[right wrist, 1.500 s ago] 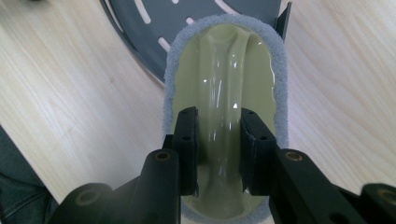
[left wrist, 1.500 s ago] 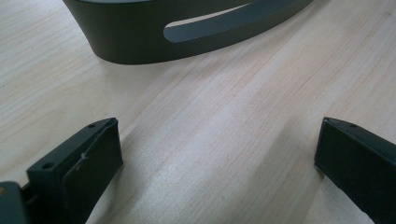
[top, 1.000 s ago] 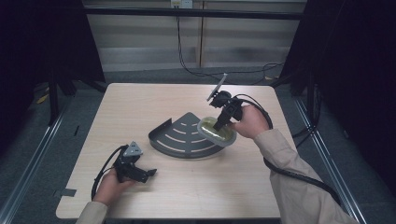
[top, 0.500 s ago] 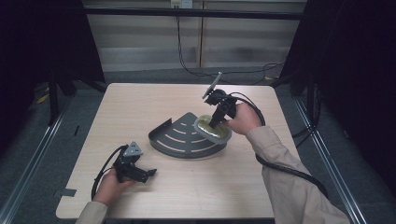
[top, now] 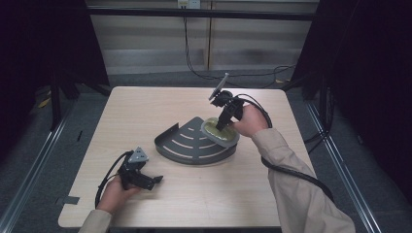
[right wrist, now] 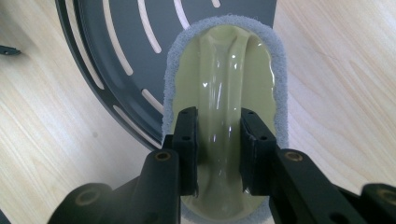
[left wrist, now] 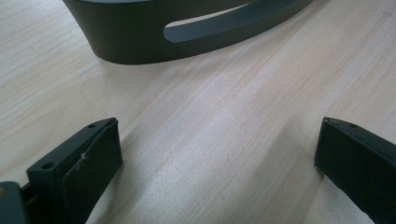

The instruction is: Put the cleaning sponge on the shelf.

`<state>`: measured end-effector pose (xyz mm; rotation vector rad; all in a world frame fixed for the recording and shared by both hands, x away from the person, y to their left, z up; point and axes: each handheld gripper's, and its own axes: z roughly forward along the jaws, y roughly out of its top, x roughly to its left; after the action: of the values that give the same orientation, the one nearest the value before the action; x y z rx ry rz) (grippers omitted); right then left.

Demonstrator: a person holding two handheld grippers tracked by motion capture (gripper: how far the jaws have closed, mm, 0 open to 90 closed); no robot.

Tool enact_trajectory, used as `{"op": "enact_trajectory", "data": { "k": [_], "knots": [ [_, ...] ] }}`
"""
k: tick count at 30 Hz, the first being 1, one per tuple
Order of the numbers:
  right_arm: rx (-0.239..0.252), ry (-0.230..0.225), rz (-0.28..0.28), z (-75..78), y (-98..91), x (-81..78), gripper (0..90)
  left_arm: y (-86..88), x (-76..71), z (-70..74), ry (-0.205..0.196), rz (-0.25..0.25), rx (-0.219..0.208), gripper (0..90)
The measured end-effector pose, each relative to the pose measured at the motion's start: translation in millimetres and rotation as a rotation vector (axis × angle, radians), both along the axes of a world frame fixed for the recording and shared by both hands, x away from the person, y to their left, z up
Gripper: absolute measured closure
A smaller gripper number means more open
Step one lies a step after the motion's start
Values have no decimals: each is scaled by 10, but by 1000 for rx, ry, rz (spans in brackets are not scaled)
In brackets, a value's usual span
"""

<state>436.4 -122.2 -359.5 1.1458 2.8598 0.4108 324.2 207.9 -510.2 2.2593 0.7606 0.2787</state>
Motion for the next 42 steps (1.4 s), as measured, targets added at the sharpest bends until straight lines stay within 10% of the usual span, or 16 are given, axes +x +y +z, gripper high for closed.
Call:
{"op": "enact_trajectory", "data": {
  "k": [42],
  "knots": [
    [-44,20,-11,-326,243,216,709,0,0,0,1,-1,0,0]
  ]
}}
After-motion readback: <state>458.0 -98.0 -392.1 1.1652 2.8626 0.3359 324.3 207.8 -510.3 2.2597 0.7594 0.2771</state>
